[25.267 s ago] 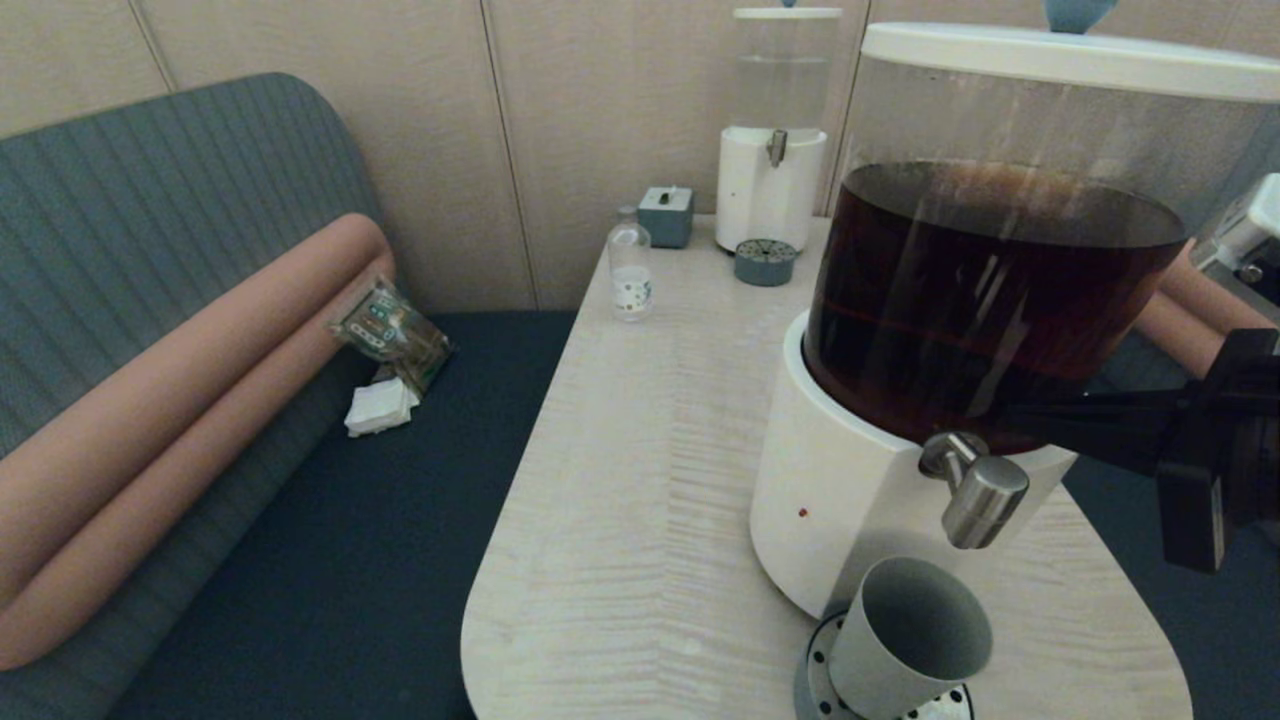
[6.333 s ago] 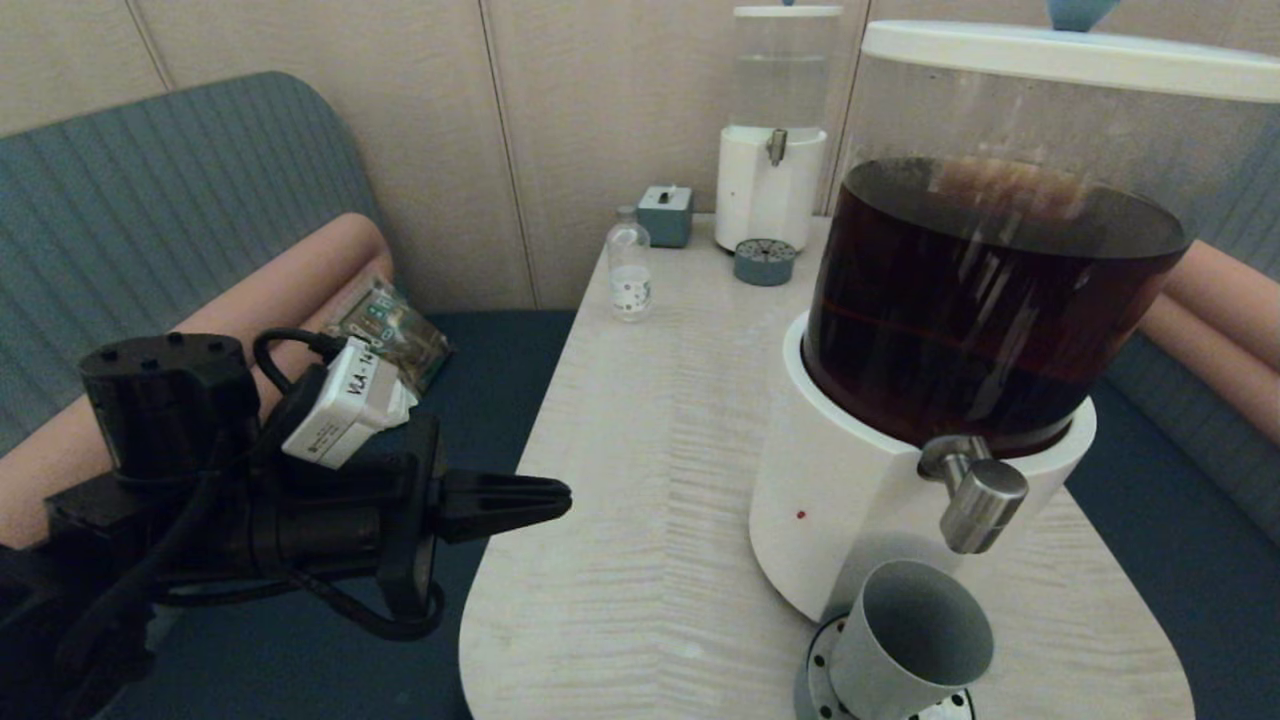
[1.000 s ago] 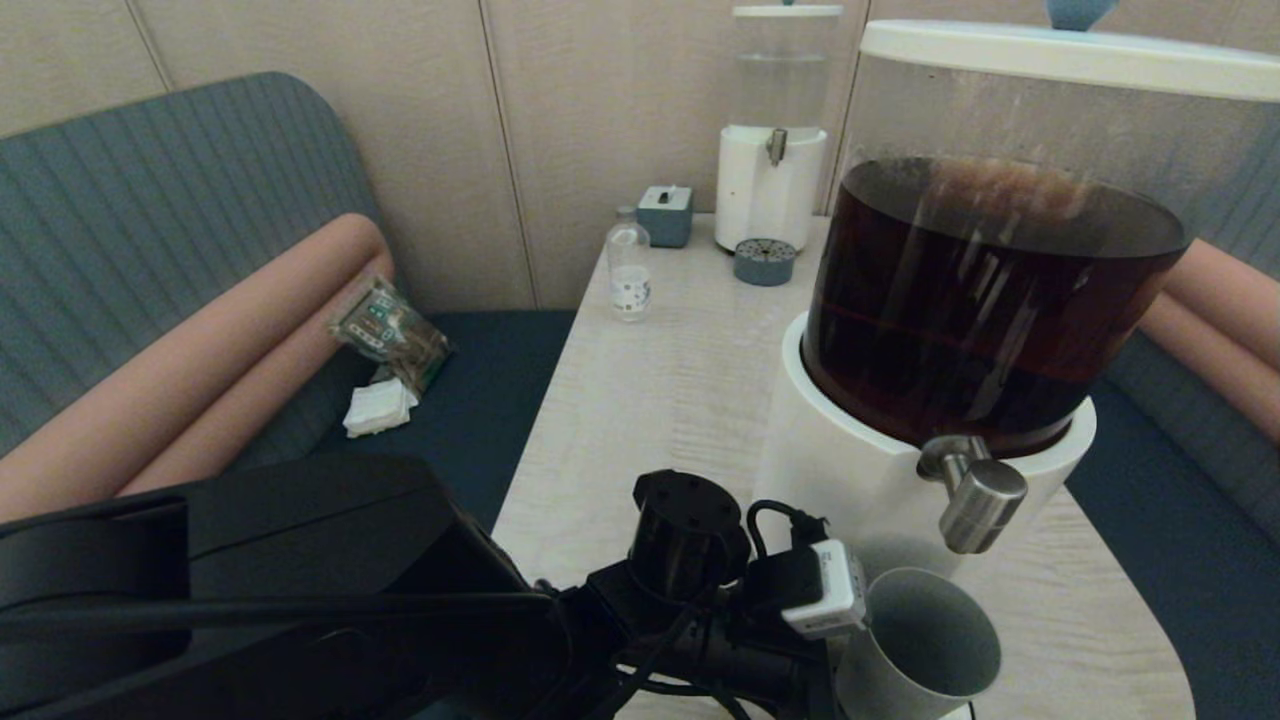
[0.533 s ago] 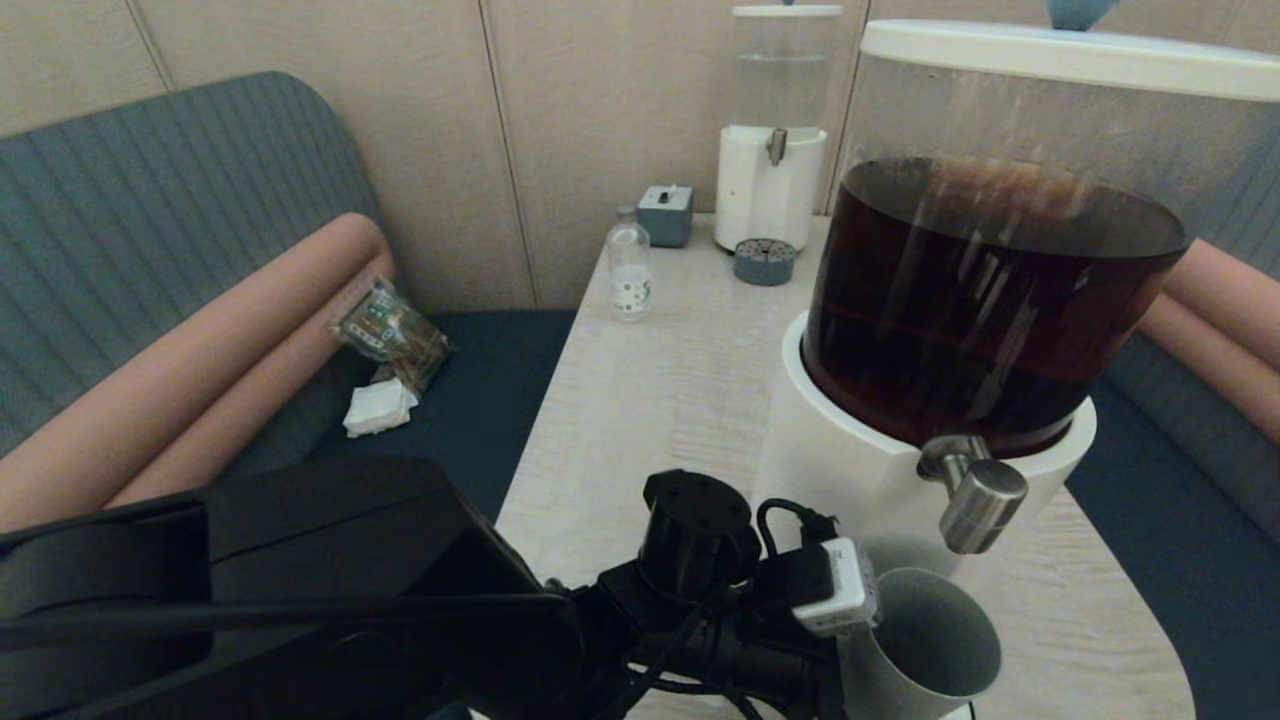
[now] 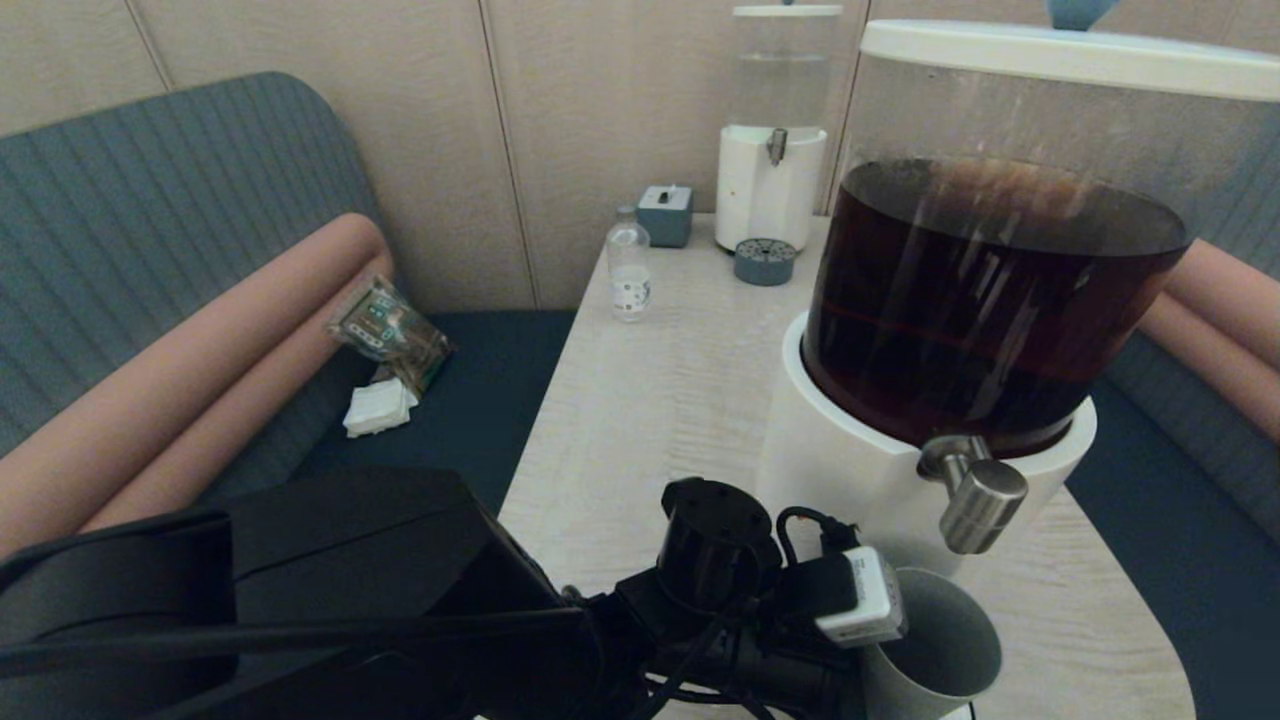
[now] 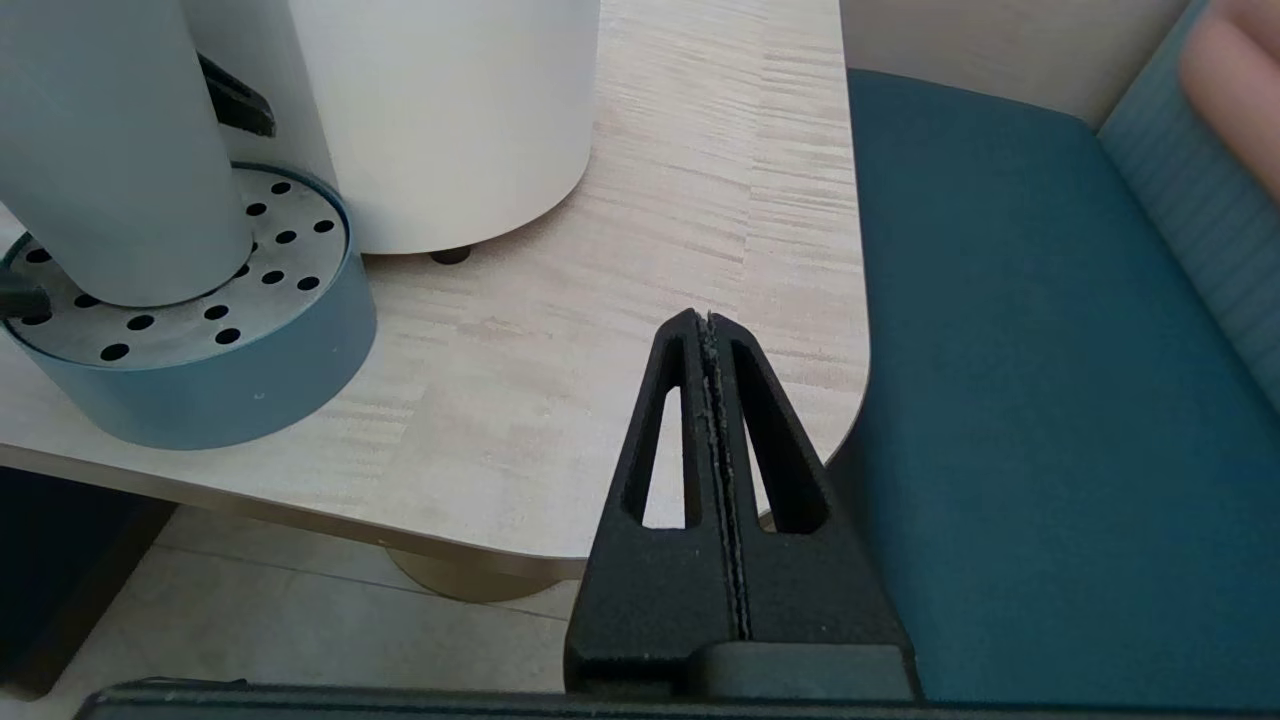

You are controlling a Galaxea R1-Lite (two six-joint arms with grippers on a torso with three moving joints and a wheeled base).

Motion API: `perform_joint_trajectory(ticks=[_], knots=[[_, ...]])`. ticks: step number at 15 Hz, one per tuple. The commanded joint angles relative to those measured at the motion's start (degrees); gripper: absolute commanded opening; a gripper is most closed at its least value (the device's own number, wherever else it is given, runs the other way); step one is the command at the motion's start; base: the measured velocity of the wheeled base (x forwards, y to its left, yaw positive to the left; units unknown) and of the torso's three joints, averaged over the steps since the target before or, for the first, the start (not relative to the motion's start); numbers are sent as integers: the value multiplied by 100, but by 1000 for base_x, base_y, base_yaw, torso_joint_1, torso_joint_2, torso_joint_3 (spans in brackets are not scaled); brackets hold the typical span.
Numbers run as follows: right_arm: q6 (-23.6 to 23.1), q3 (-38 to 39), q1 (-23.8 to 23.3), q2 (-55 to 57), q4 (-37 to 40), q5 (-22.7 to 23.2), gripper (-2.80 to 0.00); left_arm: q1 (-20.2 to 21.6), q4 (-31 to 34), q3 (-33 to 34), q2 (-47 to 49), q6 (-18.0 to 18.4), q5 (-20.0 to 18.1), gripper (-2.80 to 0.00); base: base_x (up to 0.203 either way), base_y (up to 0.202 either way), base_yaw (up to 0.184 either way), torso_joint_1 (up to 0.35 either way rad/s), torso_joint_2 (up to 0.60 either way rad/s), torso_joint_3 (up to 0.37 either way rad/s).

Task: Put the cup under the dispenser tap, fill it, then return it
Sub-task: Place the cup next to the water dispenser

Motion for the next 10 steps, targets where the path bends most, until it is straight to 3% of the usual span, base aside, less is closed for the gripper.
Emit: perform_joint_trajectory(ticks=[1,3,4,10], knots=[[-4,53,0,-46,1,2,-280,-9,-48,-3,-28,-22,54,0,0,0,0,0,0,0],[-4,53,2,-46,1,2,-280,-9,-56,-19,-45,-31,71,0,0,0,0,0,0,0],[-4,53,0,-46,1,2,-280,-9,-61,-19,-40,-31,71,-280,0,0,0,0,0,0],[-4,53,0,-46,1,2,-280,-18,-145,16,-36,-110,97,-280,0,0,0,0,0,0]])
